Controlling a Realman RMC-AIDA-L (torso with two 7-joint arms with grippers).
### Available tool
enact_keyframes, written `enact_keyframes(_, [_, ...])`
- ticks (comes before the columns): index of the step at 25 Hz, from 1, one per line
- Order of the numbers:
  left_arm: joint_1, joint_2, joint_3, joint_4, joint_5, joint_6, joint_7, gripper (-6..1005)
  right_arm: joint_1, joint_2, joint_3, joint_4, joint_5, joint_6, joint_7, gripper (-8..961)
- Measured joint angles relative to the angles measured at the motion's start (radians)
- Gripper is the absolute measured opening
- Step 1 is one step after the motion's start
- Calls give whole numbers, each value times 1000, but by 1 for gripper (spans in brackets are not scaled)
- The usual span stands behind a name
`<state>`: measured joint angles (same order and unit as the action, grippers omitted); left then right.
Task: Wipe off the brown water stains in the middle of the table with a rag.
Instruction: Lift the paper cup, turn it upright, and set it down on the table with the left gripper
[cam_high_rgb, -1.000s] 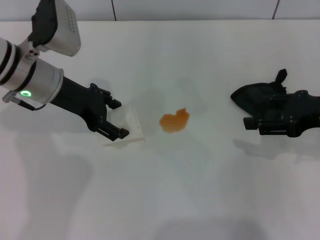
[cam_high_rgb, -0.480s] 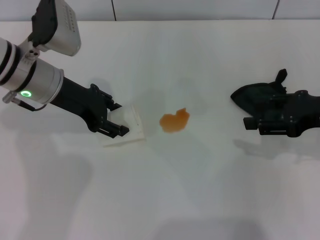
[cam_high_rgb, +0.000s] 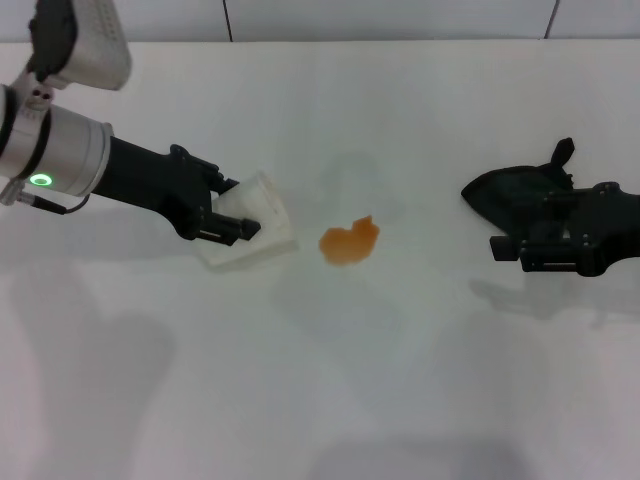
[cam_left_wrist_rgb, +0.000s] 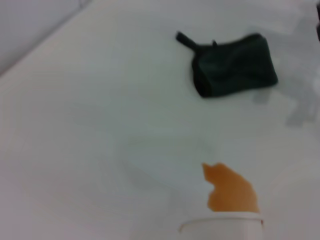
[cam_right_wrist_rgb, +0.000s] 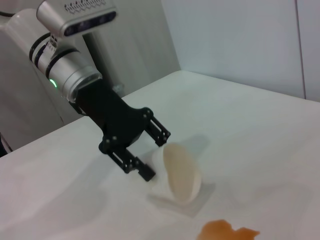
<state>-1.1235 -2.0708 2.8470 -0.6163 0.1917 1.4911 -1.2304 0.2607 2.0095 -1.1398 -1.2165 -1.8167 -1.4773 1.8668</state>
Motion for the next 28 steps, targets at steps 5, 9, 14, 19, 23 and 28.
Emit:
enact_keyframes(5, [36,0,0,-16,-91,23,16,589,0,0,0,0,2,0,0,595])
enact_keyframes(9, [84,0,0,-30,-214,49,34,588,1,0,0,0,2,0,0,595])
enact_keyframes(14, [174,-4,0,-37,-425,77,65,588,1,0,0,1,3,0,0,594])
enact_keyframes(19, [233,-4,0,-34,-536,79,91,588,4,0,-7,0,4,0,0,593])
enact_keyframes(23, [299,-9,0,-11,-671,68,144,588,9,0,-12,6,4,2,-1,593])
enact_keyframes(28, [368,-6,0,59,-798,20,235,588,11,0,-15,8,5,2,-4,592])
